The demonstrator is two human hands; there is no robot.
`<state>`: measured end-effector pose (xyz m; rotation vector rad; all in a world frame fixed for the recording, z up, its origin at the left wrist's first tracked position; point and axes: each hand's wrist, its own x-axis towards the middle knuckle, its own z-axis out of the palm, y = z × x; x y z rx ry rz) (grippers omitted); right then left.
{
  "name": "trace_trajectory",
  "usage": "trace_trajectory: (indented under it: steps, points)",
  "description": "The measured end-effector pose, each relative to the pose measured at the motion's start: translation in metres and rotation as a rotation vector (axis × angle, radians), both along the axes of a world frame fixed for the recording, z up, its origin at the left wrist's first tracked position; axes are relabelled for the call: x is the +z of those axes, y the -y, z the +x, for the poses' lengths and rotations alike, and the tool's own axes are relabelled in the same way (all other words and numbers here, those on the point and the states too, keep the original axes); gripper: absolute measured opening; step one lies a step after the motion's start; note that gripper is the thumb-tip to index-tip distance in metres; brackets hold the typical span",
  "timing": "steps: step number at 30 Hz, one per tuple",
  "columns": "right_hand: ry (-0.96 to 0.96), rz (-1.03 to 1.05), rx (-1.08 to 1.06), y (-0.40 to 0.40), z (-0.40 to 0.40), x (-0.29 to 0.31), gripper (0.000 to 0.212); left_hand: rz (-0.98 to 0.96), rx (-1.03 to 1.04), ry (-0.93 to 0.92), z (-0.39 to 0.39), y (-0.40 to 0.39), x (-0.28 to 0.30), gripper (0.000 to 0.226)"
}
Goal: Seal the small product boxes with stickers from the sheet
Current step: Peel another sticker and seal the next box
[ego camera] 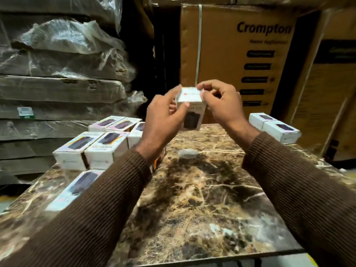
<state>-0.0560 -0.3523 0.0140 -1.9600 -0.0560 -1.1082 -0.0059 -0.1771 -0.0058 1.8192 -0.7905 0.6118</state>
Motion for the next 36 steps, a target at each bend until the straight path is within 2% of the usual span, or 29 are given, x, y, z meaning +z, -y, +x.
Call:
trace_trajectory:
  steps: [4,8,12,16,21,30,36]
  points:
    - [-0.116,0.010,-0.093,0.047,-0.020,-0.032,0.018,0.035,-0.113,-0.096,-0.010,0.038,-0.029,0.054]
    - [-0.204,0.075,-0.068,0.075,-0.027,-0.074,0.020,0.080,-0.148,-0.131,-0.017,0.059,-0.065,0.042]
    - [-0.207,0.131,-0.005,0.087,-0.024,-0.102,0.020,0.092,-0.177,-0.187,-0.015,0.064,-0.087,0.046]
    - [-0.203,0.154,0.056,0.087,-0.022,-0.110,0.022,0.077,-0.158,-0.210,-0.011,0.061,-0.096,0.039]
    - [-0.224,0.131,0.092,0.088,-0.029,-0.109,0.023,0.063,-0.164,-0.266,-0.011,0.059,-0.103,0.044]
    - [-0.235,0.253,0.155,0.094,-0.036,-0.111,0.027,0.011,-0.087,-0.109,-0.021,0.059,-0.105,0.031]
    - [-0.244,0.287,0.188,0.089,-0.039,-0.110,0.020,0.062,-0.055,-0.003,-0.022,0.063,-0.107,0.031]
